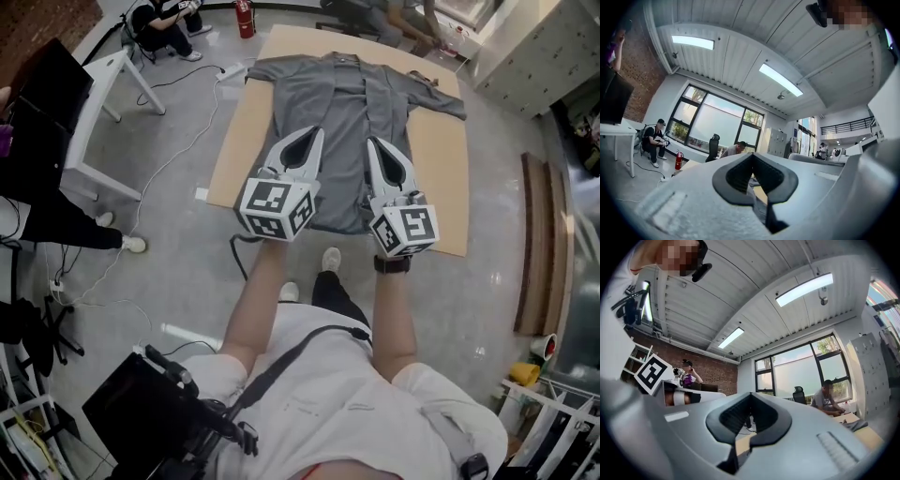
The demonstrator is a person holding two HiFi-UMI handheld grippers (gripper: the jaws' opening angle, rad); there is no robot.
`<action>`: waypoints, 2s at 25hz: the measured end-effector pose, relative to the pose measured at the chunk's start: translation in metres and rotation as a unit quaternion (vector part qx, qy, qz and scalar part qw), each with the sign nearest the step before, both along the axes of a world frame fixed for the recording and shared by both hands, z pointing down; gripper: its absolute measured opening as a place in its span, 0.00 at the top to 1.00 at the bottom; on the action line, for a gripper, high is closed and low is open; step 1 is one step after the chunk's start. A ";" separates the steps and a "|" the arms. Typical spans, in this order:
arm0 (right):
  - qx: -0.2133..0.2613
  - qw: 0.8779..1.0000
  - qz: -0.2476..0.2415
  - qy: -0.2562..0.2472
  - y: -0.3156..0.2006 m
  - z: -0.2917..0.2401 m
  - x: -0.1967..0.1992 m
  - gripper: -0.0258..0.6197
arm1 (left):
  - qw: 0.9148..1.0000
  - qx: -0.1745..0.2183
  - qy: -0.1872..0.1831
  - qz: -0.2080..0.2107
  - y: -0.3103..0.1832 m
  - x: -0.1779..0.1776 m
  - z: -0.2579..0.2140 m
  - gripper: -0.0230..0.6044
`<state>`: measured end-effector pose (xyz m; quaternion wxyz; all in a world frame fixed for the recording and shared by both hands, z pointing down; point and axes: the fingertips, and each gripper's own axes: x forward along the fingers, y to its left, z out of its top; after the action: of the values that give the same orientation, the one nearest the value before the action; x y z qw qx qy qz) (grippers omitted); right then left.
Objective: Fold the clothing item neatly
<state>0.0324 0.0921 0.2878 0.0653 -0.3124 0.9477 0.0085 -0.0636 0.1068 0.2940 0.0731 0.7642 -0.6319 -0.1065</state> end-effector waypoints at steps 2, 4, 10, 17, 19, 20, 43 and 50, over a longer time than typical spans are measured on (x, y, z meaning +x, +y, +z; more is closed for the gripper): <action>-0.010 1.000 -0.011 -0.005 -0.024 0.006 -0.001 0.95 | 1.000 -0.006 -0.015 -0.005 -0.020 0.000 0.000 0.96; -0.024 0.999 -0.014 -0.015 -0.053 0.010 0.004 0.95 | 0.999 -0.012 -0.041 -0.015 -0.038 0.002 -0.001 0.96; -0.045 0.997 -0.045 -0.037 -0.132 0.007 0.005 0.95 | 0.995 -0.033 -0.070 -0.061 -0.094 -0.001 0.003 0.96; -0.118 0.988 -0.101 0.016 -0.175 0.076 -0.008 0.95 | 0.990 -0.085 -0.076 -0.083 -0.129 0.005 0.052 0.96; -0.139 0.982 -0.120 0.035 -0.179 0.095 -0.020 0.95 | 0.987 -0.103 -0.077 -0.093 -0.132 -0.004 0.067 0.96; -0.147 0.980 -0.125 0.043 -0.183 0.102 -0.024 0.95 | 0.986 -0.112 -0.075 -0.096 -0.134 -0.008 0.074 0.96; -0.258 0.922 -0.094 0.274 -0.399 0.323 -0.163 0.90 | 0.917 -0.384 -0.042 -0.099 -0.201 -0.119 0.327 0.83; -0.268 0.897 -0.093 0.339 -0.449 0.370 -0.188 0.80 | 0.874 -0.475 -0.100 -0.029 -0.192 -0.107 0.382 0.79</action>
<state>-0.1560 -0.3573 0.6576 -0.3458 -0.2068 0.9035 -0.1464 -0.1709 -0.0849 0.6761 0.3608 0.6255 -0.6319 0.2815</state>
